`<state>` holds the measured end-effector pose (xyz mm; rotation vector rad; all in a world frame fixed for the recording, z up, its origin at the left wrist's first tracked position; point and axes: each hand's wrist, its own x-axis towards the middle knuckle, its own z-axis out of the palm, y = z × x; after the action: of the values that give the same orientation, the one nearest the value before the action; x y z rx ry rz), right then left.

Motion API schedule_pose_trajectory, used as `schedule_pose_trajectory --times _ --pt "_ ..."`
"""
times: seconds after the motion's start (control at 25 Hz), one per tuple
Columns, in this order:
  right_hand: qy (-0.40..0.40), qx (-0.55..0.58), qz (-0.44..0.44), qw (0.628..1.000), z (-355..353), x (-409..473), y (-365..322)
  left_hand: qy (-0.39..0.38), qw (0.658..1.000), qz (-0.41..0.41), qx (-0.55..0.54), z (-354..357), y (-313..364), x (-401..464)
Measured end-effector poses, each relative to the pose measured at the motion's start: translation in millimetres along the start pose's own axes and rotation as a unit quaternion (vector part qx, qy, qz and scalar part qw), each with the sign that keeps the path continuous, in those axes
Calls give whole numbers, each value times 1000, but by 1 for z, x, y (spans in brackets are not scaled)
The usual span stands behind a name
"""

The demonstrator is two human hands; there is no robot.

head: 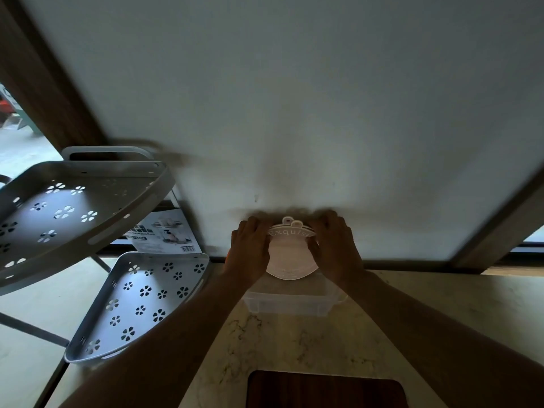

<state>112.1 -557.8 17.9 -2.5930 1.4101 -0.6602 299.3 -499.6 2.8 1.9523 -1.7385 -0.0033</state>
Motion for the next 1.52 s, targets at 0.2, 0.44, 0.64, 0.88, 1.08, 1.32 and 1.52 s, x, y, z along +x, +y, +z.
schedule_pose_trajectory --times 0.2,0.44,0.64,0.88,1.08,1.32,1.52 --pt "77 81 -37 993 1 3 -7 4 1000 3 -7 1 -1 0" --pt "118 164 45 978 3 7 -31 3 1000 4 -15 2 -1 -1" --pt "131 181 103 969 4 16 -45 -6 1000 19 -2 4 -4 -2" --pt "114 161 125 972 5 28 -56 -4 1000 29 1 4 -4 -3" --pt "103 163 159 968 1 31 -61 3 999 40 2 5 -4 -3" --pt "95 180 163 965 2 31 -68 -6 999 41 8 4 -5 -4" --pt "71 190 80 976 -5 16 -37 -11 1000 26 7 3 -5 -2"
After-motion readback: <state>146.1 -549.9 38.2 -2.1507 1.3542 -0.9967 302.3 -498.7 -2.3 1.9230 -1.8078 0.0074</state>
